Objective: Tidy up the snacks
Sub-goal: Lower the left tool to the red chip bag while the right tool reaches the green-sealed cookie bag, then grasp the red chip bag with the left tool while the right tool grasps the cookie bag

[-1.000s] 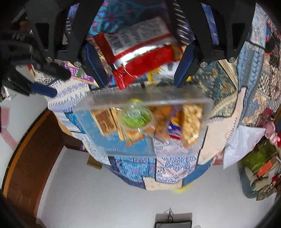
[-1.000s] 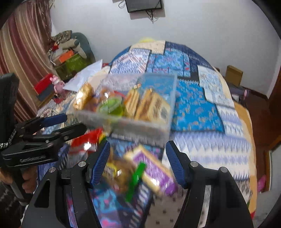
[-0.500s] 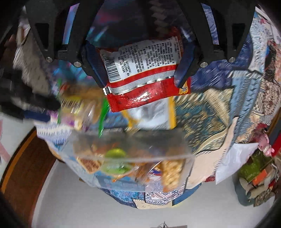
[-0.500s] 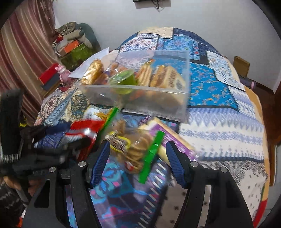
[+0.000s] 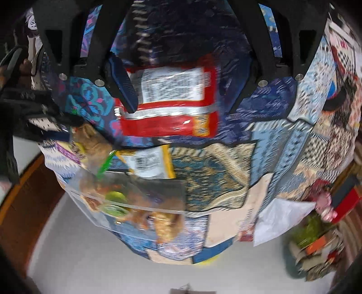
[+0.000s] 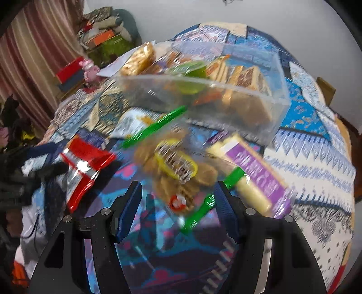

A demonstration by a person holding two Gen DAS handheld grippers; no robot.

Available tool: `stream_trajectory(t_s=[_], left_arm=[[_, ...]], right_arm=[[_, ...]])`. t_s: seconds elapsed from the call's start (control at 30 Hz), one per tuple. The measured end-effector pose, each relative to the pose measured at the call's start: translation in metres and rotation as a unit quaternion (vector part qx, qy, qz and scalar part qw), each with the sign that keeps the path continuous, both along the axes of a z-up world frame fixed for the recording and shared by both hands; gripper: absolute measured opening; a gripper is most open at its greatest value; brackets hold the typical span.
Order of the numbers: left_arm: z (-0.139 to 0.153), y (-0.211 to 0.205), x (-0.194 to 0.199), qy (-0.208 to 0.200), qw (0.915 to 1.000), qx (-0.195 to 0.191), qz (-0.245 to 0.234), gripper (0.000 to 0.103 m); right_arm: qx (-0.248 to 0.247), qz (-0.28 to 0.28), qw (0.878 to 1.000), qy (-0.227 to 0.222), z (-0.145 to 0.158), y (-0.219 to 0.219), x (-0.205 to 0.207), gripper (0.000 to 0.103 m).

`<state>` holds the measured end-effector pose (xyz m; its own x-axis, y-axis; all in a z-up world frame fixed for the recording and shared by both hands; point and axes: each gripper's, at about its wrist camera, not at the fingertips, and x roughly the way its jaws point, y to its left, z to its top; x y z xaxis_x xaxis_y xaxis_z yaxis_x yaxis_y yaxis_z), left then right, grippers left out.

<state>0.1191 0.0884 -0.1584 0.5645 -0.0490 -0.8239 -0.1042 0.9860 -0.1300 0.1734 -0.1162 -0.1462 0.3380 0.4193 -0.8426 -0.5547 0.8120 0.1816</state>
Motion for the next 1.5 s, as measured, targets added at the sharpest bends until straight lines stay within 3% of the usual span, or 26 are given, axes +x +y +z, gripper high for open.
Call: stream_trajectory(t_s=[0.13,0.3,0.47,0.57,0.77,1.1,1.37,1.5], left_arm=[[-0.010,0.019,-0.010,0.021,0.9993,-0.002,0.031,0.078],[-0.013,0.036,-0.026,0.025,0.9984,0.001,0.050,0.078],[-0.011,0.042,-0.040,0.023,0.9988,-0.027,0.035,0.078],[-0.014,0.033,-0.043,0.023,0.9995,-0.014,0.014,0.078],[-0.031,0.026,-0.016,0.050,0.9984,0.013,0.023,0.078],[-0.017,0.019,0.055,0.024,0.9985,0.043,0.024,0.078],[0.003,0.017,0.059,0.000,0.9992,0.014,0.039,0.078],[0.006,-0.001,0.058,0.001,0.9997,0.000,0.024,0.079]], right_arm=[[0.010,0.021,0.999,0.034,-0.006,-0.002,-0.013,0.062],[-0.003,0.015,1.000,0.015,0.001,-0.009,-0.021,0.062],[0.019,-0.011,1.000,0.005,0.013,-0.017,-0.011,0.063],[0.032,-0.027,0.999,-0.001,0.015,-0.017,-0.005,0.070],[0.045,-0.036,0.998,0.004,0.012,-0.005,0.008,0.071],[0.036,-0.025,0.999,0.002,0.004,0.009,0.016,0.071],[0.031,-0.026,0.999,0.031,-0.018,0.016,0.022,0.071],[0.036,-0.035,0.998,0.023,-0.017,0.014,0.024,0.061]])
